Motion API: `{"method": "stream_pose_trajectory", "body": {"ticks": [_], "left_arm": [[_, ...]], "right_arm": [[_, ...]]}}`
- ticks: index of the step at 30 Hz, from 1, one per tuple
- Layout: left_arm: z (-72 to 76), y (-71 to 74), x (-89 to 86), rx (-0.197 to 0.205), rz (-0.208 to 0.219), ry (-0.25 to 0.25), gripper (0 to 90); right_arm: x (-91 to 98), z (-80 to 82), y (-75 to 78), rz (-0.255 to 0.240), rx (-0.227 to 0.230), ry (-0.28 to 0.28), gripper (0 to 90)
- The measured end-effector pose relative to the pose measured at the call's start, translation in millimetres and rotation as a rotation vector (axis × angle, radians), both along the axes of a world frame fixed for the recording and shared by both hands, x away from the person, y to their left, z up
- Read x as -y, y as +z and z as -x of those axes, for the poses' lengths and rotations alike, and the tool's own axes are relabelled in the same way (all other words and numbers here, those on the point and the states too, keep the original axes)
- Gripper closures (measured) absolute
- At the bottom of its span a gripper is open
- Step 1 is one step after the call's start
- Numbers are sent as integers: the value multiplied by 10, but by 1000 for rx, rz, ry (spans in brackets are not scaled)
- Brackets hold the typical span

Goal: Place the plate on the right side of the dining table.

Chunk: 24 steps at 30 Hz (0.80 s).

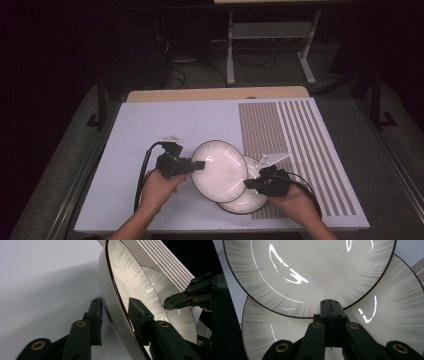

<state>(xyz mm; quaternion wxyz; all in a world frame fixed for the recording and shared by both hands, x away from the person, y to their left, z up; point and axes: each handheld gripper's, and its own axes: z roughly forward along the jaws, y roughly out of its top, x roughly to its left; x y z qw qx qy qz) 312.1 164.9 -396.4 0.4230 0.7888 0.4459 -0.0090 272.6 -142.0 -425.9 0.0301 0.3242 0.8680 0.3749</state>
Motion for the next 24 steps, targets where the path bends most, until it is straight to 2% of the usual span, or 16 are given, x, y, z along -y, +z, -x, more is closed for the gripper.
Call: {"method": "stream_pose_trajectory", "body": {"ticks": [1, 6, 15, 24], "left_arm": [[5, 3, 10, -1, -9, 7, 673], [4, 9, 5, -36, 8, 42, 699], [-26, 9, -6, -119, 56, 116, 747], [-26, 3, 32, -149, 123, 171, 792]], "right_arm": [[0, 0, 0, 0, -1, -2, 898], [10, 7, -7, -2, 3, -8, 898], [25, 16, -16, -4, 4, -9, 896], [64, 22, -12, -11, 2, -23, 888]]}}
